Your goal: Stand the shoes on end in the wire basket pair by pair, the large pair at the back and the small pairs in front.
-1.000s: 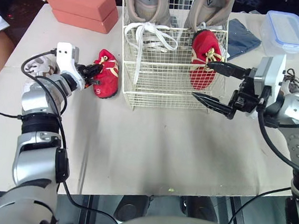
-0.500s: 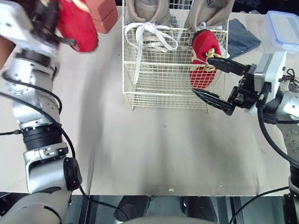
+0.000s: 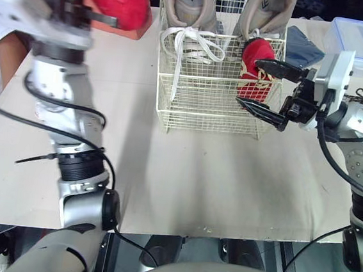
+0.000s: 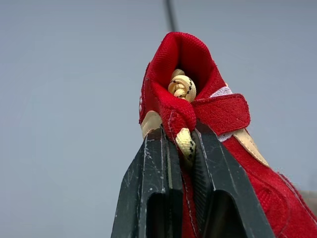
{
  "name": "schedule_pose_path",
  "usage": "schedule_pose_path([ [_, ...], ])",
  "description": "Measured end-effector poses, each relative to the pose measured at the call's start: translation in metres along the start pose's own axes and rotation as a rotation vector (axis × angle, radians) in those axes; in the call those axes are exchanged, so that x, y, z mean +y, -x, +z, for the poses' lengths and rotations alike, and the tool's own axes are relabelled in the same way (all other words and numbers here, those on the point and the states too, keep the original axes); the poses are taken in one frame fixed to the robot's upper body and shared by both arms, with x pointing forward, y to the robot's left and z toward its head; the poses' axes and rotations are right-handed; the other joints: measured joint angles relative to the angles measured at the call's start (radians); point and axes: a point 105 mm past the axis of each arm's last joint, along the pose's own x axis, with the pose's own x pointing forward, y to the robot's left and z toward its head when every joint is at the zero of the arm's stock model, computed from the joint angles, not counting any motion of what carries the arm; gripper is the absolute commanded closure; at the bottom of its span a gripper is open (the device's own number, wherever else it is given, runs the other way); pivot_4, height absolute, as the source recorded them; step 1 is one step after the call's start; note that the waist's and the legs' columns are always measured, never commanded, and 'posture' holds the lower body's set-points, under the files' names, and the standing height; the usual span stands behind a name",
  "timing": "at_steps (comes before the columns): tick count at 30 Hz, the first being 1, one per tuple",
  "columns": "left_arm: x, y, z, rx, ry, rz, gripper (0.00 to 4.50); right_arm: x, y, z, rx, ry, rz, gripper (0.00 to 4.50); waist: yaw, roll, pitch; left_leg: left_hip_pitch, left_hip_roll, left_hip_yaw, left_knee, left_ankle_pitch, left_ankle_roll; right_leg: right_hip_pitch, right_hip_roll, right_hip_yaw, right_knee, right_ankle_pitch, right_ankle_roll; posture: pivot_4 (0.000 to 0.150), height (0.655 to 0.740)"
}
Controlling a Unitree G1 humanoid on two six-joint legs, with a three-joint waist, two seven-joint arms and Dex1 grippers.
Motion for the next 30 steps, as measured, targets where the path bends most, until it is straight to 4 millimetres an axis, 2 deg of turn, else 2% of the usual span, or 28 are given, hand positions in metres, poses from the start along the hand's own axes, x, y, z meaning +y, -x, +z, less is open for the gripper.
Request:
schedule_pose_path([
  [2, -0.019, -0.001, -0.005, -0.014, 0.025, -0.045, 4.46, -0.002, 0.001, 0.001, -0.001, 0.002, -0.02, 0.67, -0.005, 0.0, 0.0, 0.0, 0.0, 0.0, 0.0, 0.0, 0.0, 0.0, 0.0, 0.001, 0.0, 0.0, 0.0, 0.15, 0.74],
  [6, -0.037, 0.004, -0.012, -0.031, 0.003, -0.097, 4.46, -0.007, 0.007, 0.002, 0.005, 0.002, -0.065, 0.67, -0.007, 0.0, 0.0, 0.001, 0.0, 0.001, -0.001, 0.0, 0.0, -0.001, 0.001, 0.001, 0.001, 0.0, 0.0, 0.15, 0.74],
  [9, -0.051, 0.013, -0.032, -0.003, -0.023, -0.122, 4.46, -0.005, 0.007, 0.002, 0.008, -0.003, -0.075, 0.67, 0.0, 0.0, 0.0, 0.0, 0.0, 0.001, -0.001, 0.0, 0.0, 0.0, 0.001, 0.001, 0.0, 0.0, 0.0, 0.15, 0.74],
  [20, -0.07, 0.032, -0.051, -0.052, -0.133, -0.159, 4.46, -0.004, 0.011, 0.007, 0.004, -0.01, -0.112, 0.67, 0.002, 0.0, 0.0, 0.0, 0.0, 0.0, 0.0, 0.0, 0.0, 0.0, 0.0, 0.0, 0.0, 0.0, 0.0, 0.15, 0.74],
  [23, -0.083, 0.037, -0.054, -0.071, -0.184, -0.186, 4.46, -0.004, 0.012, 0.006, 0.005, -0.013, -0.125, 0.67, 0.002, 0.0, 0.0, 0.0, 0.0, 0.0, 0.0, 0.0, 0.0, 0.0, 0.0, 0.0, 0.0, 0.0, 0.0, 0.15, 0.74],
  [30, -0.087, 0.042, -0.059, -0.099, -0.209, -0.144, 4.46, -0.003, 0.012, 0.006, 0.005, -0.024, -0.13, 0.67, 0.002, 0.0, 0.0, 0.001, 0.0, 0.0, 0.0, 0.0, 0.0, 0.0, 0.0, 0.0, 0.001, 0.0, 0.0, 0.15, 0.74],
])
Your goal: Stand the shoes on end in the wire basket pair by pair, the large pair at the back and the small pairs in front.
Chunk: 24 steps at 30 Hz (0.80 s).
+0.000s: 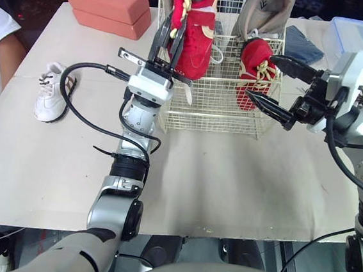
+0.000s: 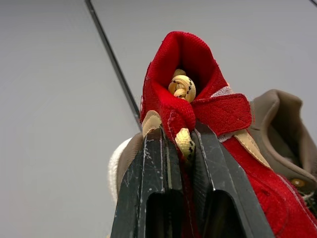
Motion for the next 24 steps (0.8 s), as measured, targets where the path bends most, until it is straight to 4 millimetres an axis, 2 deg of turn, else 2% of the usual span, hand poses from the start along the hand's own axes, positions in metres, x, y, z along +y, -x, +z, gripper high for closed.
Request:
schedule_pose_path([
  [8, 0.006, 0.003, -0.005, 0.012, 0.002, 0.029, 4.46, 0.0, 0.002, -0.003, 0.005, -0.017, -0.012, 0.67, 0.0, 0.0, 0.0, 0.0, 0.0, 0.0, 0.0, 0.0, 0.0, 0.0, 0.0, 0.0, 0.0, 0.0, 0.0, 0.15, 0.74],
  [14, 0.004, -0.006, -0.002, 0.016, 0.131, 0.031, 4.46, 0.0, -0.006, 0.006, -0.083, -0.138, -0.028, 0.67, -0.002, 0.0, 0.0, 0.0, 0.0, -0.001, 0.0, 0.0, 0.0, 0.0, 0.0, 0.0, 0.001, 0.0, 0.0, 0.15, 0.74],
  [20, -0.002, -0.029, 0.023, -0.064, 0.299, -0.01, 4.46, -0.002, -0.027, 0.029, -0.214, -0.249, -0.06, 0.67, -0.009, 0.0, 0.0, -0.001, 0.0, -0.001, 0.0, 0.0, 0.0, -0.001, 0.0, 0.0, 0.0, 0.0, 0.0, 0.15, 0.74],
  [24, -0.011, -0.036, 0.033, -0.087, 0.373, -0.066, 4.46, -0.002, -0.038, 0.028, -0.23, -0.303, -0.065, 0.67, -0.008, 0.0, 0.0, -0.001, 0.0, -0.001, 0.0, 0.0, 0.0, -0.001, 0.0, 0.0, 0.0, 0.0, 0.0, 0.15, 0.74],
])
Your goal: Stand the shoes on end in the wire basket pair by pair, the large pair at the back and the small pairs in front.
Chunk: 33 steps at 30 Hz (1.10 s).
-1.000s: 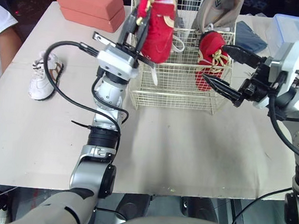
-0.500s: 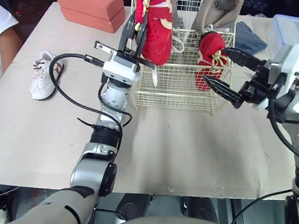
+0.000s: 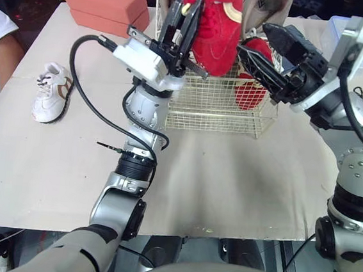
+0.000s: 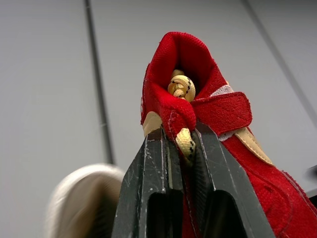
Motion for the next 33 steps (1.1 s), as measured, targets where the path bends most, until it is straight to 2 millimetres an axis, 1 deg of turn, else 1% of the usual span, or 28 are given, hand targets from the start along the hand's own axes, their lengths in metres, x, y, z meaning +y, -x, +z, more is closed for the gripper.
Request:
schedule_pose_path([
  [4, -0.005, 0.002, -0.004, 0.025, 0.052, -0.021, 4.46, 0.001, -0.01, -0.004, -0.005, -0.049, 0.005, 0.67, -0.003, 0.0, 0.0, 0.0, 0.0, 0.0, 0.0, 0.0, 0.0, 0.0, 0.0, 0.0, 0.0, 0.0, 0.0, 0.15, 0.74],
  [7, -0.008, 0.002, -0.003, 0.026, 0.068, -0.042, 4.46, 0.005, -0.015, -0.002, -0.027, -0.077, 0.016, 1.41, -0.002, 0.0, 0.0, 0.0, 0.0, 0.0, 0.0, 0.0, 0.0, 0.0, 0.0, 0.0, 0.0, 0.0, 0.0, 0.15, 0.74],
  [9, -0.009, 0.003, -0.002, 0.025, 0.084, -0.05, 4.46, 0.005, -0.016, -0.001, -0.027, -0.082, 0.011, 2.56, -0.002, 0.0, 0.0, 0.0, 0.0, 0.0, 0.0, 0.0, 0.0, 0.0, 0.0, 0.0, 0.0, 0.0, 0.0, 0.15, 0.74],
  [11, -0.01, 0.004, -0.002, 0.026, 0.096, -0.056, 4.46, 0.003, -0.016, -0.002, -0.022, -0.086, 0.001, 3.41, -0.002, 0.0, 0.0, 0.0, 0.0, 0.0, 0.0, 0.0, 0.0, 0.0, 0.0, 0.0, 0.0, 0.0, 0.0, 0.15, 0.74],
  [13, -0.011, 0.005, -0.003, 0.031, 0.116, -0.057, 4.46, 0.002, -0.015, -0.003, -0.018, -0.087, -0.003, 4.05, -0.003, 0.0, 0.0, 0.0, 0.0, 0.0, 0.0, 0.0, 0.0, 0.0, 0.0, 0.0, 0.0, 0.0, 0.0, 0.15, 0.74],
  [14, -0.011, 0.005, -0.003, 0.031, 0.119, -0.059, 4.46, 0.002, -0.015, -0.003, -0.018, -0.087, -0.003, 4.27, -0.003, 0.0, 0.0, 0.0, 0.0, 0.0, 0.0, 0.0, 0.0, 0.0, 0.0, 0.0, 0.0, 0.0, 0.0, 0.15, 0.74],
  [17, -0.011, 0.006, -0.003, 0.051, 0.141, -0.075, 4.46, 0.001, -0.014, -0.003, -0.008, -0.085, -0.004, 4.36, -0.004, 0.0, 0.0, 0.0, 0.0, 0.0, 0.0, 0.0, 0.0, 0.0, 0.0, 0.0, 0.0, 0.0, 0.0, 0.15, 0.74],
  [18, -0.011, 0.007, -0.004, 0.062, 0.153, -0.082, 3.42, 0.0, -0.014, -0.004, -0.002, -0.083, -0.005, 4.36, -0.005, 0.0, 0.0, 0.0, 0.0, 0.0, 0.0, 0.0, 0.0, 0.0, 0.0, 0.0, 0.0, 0.0, 0.0, 0.15, 0.74],
  [19, -0.009, 0.009, -0.004, 0.079, 0.175, -0.089, 3.1, -0.002, -0.013, -0.004, 0.002, -0.084, -0.01, 4.36, -0.006, 0.0, 0.0, 0.0, 0.0, 0.0, 0.0, 0.0, 0.0, 0.0, 0.0, 0.0, 0.0, 0.0, 0.0, 0.15, 0.74],
  [20, -0.009, 0.01, -0.005, 0.097, 0.191, -0.103, 2.52, -0.004, -0.012, -0.005, 0.008, -0.081, -0.013, 4.36, -0.008, 0.0, 0.0, 0.0, 0.0, 0.0, 0.0, 0.0, 0.0, 0.0, 0.0, 0.0, 0.0, 0.0, 0.0, 0.15, 0.74],
  [22, -0.006, 0.013, -0.005, 0.124, 0.209, -0.117, 1.8, -0.004, -0.011, -0.006, 0.016, -0.077, -0.008, 4.36, -0.013, 0.0, 0.0, 0.0, 0.0, 0.0, 0.0, 0.0, 0.0, 0.0, 0.0, 0.0, 0.0, 0.0, 0.0, 0.15, 0.74],
  [25, 0.004, 0.014, -0.002, 0.155, 0.19, -0.129, 0.23, -0.005, -0.008, -0.007, 0.024, -0.076, 0.001, 4.36, -0.021, 0.0, 0.0, 0.0, 0.0, 0.0, 0.0, 0.0, 0.0, 0.0, 0.0, 0.0, 0.0, 0.0, 0.0, 0.15, 0.74],
  [26, 0.007, 0.014, -0.001, 0.16, 0.184, -0.133, 0.03, -0.005, -0.007, -0.008, 0.027, -0.077, 0.0, 4.36, -0.022, 0.0, 0.0, 0.0, 0.0, 0.0, 0.0, 0.0, 0.0, 0.0, 0.0, 0.0, 0.0, 0.0, 0.0, 0.15, 0.74],
  [30, 0.017, 0.019, 0.003, 0.208, 0.272, -0.138, 0.03, -0.004, -0.005, -0.01, 0.03, -0.079, 0.019, 4.36, -0.024, 0.001, 0.0, 0.0, 0.0, -0.001, -0.001, 0.0, 0.0, 0.0, 0.0, 0.0, 0.0, 0.0, 0.0, 0.15, 0.74],
  [31, 0.02, 0.02, 0.003, 0.232, 0.345, -0.138, 0.03, -0.003, -0.004, -0.01, 0.029, -0.08, 0.029, 4.36, -0.023, 0.001, 0.0, 0.0, 0.0, -0.001, 0.0, 0.0, 0.0, 0.0, 0.001, 0.0, 0.0, 0.0, 0.0, 0.15, 0.74],
  [33, 0.02, 0.028, 0.009, 0.286, 0.535, -0.229, 0.03, 0.0, -0.001, -0.011, 0.019, -0.095, 0.068, 4.36, -0.026, 0.001, 0.0, 0.0, 0.0, -0.001, -0.001, 0.0, 0.0, 0.0, 0.001, 0.0, 0.0, 0.0, 0.0, 0.15, 0.74],
])
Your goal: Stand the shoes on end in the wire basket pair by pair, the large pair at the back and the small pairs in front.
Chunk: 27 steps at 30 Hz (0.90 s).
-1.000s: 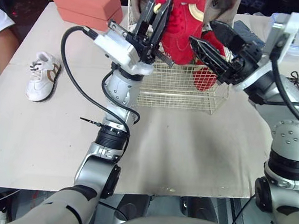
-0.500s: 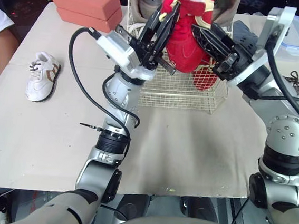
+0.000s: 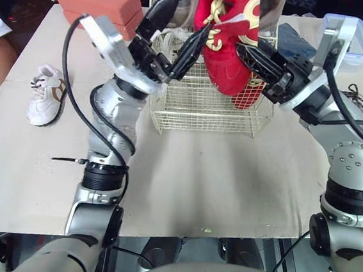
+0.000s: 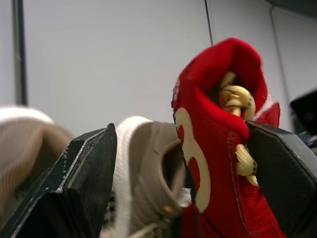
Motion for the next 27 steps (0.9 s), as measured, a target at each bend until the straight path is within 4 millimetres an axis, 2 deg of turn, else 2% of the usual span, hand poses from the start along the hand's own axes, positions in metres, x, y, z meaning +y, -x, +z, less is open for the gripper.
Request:
schedule_pose_path([
  [2, -0.002, 0.01, 0.005, 0.05, 0.11, -0.074, 0.03, 0.0, 0.005, -0.002, -0.002, -0.016, 0.019, 4.36, 0.0, 0.0, 0.0, 0.0, 0.0, 0.0, 0.0, 0.0, 0.0, 0.0, 0.0, 0.0, 0.0, 0.0, 0.0, 0.15, 0.74],
  [6, -0.004, 0.022, 0.014, 0.115, 0.218, -0.178, 0.03, 0.004, 0.01, 0.001, -0.007, -0.022, 0.069, 4.36, 0.002, 0.002, 0.001, 0.0, 0.0, 0.0, 0.0, 0.0, 0.0, 0.0, 0.004, 0.0, 0.0, 0.0, 0.0, 0.15, 0.74],
  [10, -0.007, 0.028, 0.009, 0.178, 0.281, -0.243, 0.03, 0.011, 0.014, -0.002, 0.016, -0.023, 0.136, 4.36, 0.003, 0.002, 0.001, 0.0, 0.0, 0.0, 0.0, 0.0, 0.0, 0.0, 0.004, 0.0, -0.001, 0.0, 0.0, 0.15, 0.74],
  [19, -0.013, 0.026, 0.004, 0.223, 0.322, -0.328, 0.03, 0.025, 0.013, -0.008, 0.051, -0.028, 0.228, 4.36, 0.003, 0.002, 0.001, 0.0, 0.0, 0.0, -0.001, 0.0, 0.0, 0.0, 0.0, 0.0, -0.001, 0.0, 0.0, 0.15, 0.74],
  [27, -0.017, 0.023, -0.001, 0.257, 0.338, -0.403, 0.03, 0.03, 0.023, -0.018, 0.085, -0.074, 0.262, 4.36, 0.004, 0.002, 0.001, 0.0, 0.0, 0.0, -0.001, 0.0, 0.0, 0.0, 0.0, 0.0, -0.001, 0.0, 0.0, 0.15, 0.74],
])
